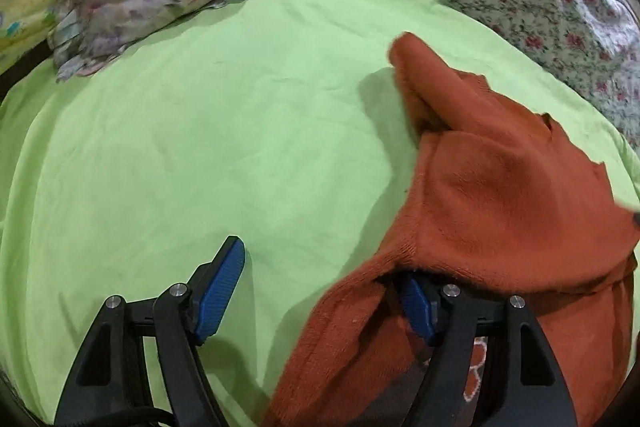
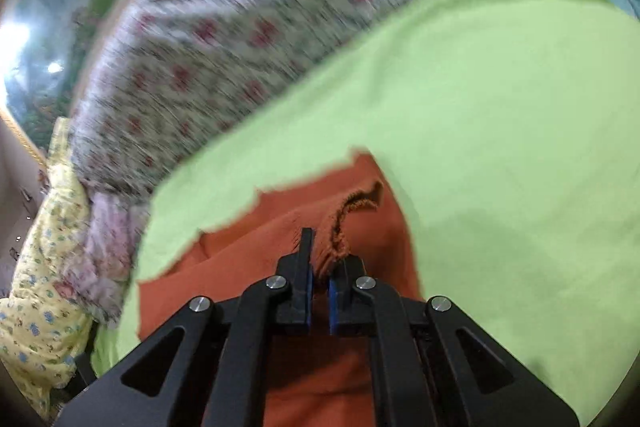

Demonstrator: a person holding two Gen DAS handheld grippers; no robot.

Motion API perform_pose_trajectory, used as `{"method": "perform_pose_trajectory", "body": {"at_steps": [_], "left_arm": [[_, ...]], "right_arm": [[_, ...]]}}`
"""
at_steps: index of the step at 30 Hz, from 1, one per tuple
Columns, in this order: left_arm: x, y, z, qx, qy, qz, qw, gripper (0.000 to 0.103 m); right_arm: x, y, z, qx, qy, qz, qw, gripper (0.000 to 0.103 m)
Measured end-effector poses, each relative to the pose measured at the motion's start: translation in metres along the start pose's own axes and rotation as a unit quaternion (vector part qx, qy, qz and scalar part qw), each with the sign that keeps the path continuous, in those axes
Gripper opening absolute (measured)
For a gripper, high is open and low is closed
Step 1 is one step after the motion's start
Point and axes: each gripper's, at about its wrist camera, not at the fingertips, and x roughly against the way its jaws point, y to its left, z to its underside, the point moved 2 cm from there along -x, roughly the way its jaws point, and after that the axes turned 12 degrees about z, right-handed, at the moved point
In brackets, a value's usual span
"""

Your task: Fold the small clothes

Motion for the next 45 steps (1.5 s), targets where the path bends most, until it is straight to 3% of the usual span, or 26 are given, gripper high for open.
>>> {"method": "perform_pose_trajectory", "body": {"at_steps": [4,8,14,16,17,20,22,24,26,31,36,39,40,42,43,45], "left_arm": [[0.014,0.018,-0.008,0.032,-0.028,0.011,0.9991,0.073],[0.005,0.035,-0.003,0.069,-0.008,0.033,0.9971,0.074],[0.013,0.027,0.002,0.03,0.007,0.032,0.999,0.074],[0.02,0.026,0.007,0.011,0.008,0.034,0.9993,0.073],[0.023,0.025,0.008,0.002,0.008,0.034,0.9994,0.074],[0.03,0.019,0.011,-0.037,0.001,0.036,0.9987,0.074],[0.033,0.011,0.011,-0.067,-0.015,0.033,0.9971,0.074],[0.031,0.005,0.009,-0.083,-0.022,0.032,0.9958,0.074],[0.024,0.0,0.007,-0.09,-0.022,0.042,0.9948,0.074],[0.003,0.014,0.007,-0.054,-0.003,0.072,0.9959,0.073],[0.005,0.023,0.008,-0.032,-0.016,0.094,0.9949,0.073],[0.005,0.028,0.008,-0.021,-0.024,0.094,0.9951,0.068],[0.006,0.029,0.009,-0.017,-0.028,0.09,0.9954,0.065],[0.006,0.03,0.01,-0.012,-0.036,0.088,0.9954,0.061],[0.007,0.032,0.01,-0.007,-0.039,0.088,0.9953,0.057],[0.008,0.036,0.011,0.009,-0.046,0.095,0.9944,0.053]], "right_arm": [[-0.022,-0.012,0.024,0.007,0.03,0.011,0.999,0.006],[-0.026,-0.007,0.03,0.017,0.03,0.004,0.999,0.006],[-0.032,-0.005,0.037,0.031,0.066,0.016,0.997,0.009],[-0.018,-0.003,0.038,0.04,0.057,0.042,0.997,0.012],[-0.009,0.001,0.038,0.051,0.046,0.063,0.996,0.018],[0.025,0.028,0.038,0.104,-0.016,0.1,0.989,0.05],[0.038,0.063,0.039,0.146,-0.036,0.063,0.987,0.056],[0.034,0.104,0.041,0.187,-0.017,0.011,0.982,0.056],[0.02,0.151,0.045,0.221,0.012,-0.042,0.974,0.056],[-0.043,0.27,0.065,0.311,0.077,-0.097,0.942,0.056],[-0.104,0.356,0.089,0.385,0.116,-0.088,0.911,0.058],[-0.135,0.393,0.11,0.44,0.15,-0.073,0.882,0.065],[-0.142,0.398,0.12,0.463,0.156,-0.058,0.87,0.064],[-0.151,0.405,0.128,0.491,0.147,-0.041,0.858,0.009],[-0.156,0.406,0.128,0.488,0.152,-0.041,0.859,0.009],[-0.161,0.405,0.116,0.448,0.141,-0.058,0.881,0.009]]}}
